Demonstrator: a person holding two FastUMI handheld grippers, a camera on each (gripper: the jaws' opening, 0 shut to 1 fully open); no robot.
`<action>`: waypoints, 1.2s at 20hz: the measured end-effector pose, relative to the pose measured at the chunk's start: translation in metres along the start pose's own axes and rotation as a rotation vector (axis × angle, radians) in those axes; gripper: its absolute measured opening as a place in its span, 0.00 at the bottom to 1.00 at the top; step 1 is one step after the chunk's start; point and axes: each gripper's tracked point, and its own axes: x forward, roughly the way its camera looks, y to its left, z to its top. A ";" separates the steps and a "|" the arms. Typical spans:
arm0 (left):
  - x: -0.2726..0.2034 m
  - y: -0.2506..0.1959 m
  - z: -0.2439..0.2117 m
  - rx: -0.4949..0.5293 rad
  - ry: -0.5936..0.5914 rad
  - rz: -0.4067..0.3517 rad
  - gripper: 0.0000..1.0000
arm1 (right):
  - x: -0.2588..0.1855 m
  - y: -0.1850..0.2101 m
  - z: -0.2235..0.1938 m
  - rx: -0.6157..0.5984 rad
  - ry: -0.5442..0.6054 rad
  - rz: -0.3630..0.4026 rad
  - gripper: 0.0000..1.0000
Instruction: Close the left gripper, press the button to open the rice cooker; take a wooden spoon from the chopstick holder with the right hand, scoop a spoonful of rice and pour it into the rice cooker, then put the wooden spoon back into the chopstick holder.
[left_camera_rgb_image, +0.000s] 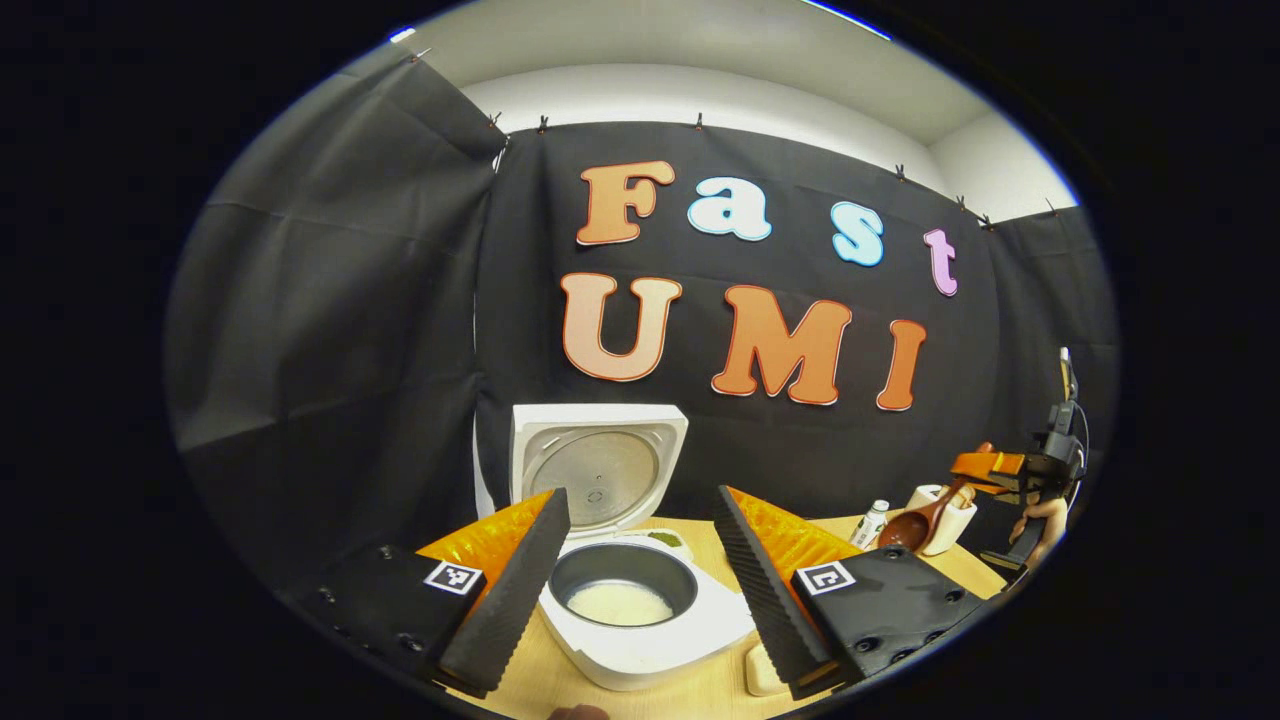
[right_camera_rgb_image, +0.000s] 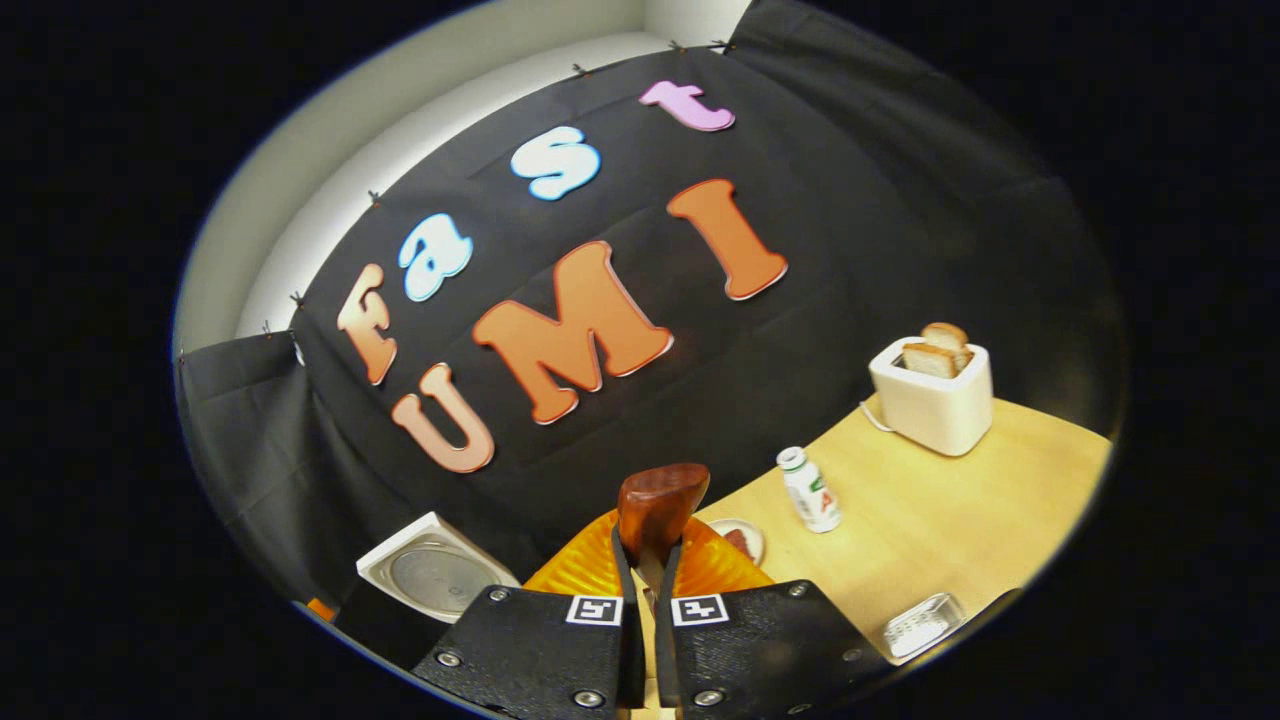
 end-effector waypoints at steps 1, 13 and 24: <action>0.001 -0.001 0.001 0.000 0.001 0.003 0.99 | -0.004 -0.022 0.005 0.008 -0.010 -0.033 0.04; -0.005 -0.029 -0.006 0.003 0.009 0.007 0.99 | -0.052 -0.187 -0.019 0.105 -0.024 -0.292 0.04; -0.019 -0.049 -0.009 0.011 0.031 -0.032 0.99 | -0.046 -0.205 -0.095 0.111 0.072 -0.319 0.05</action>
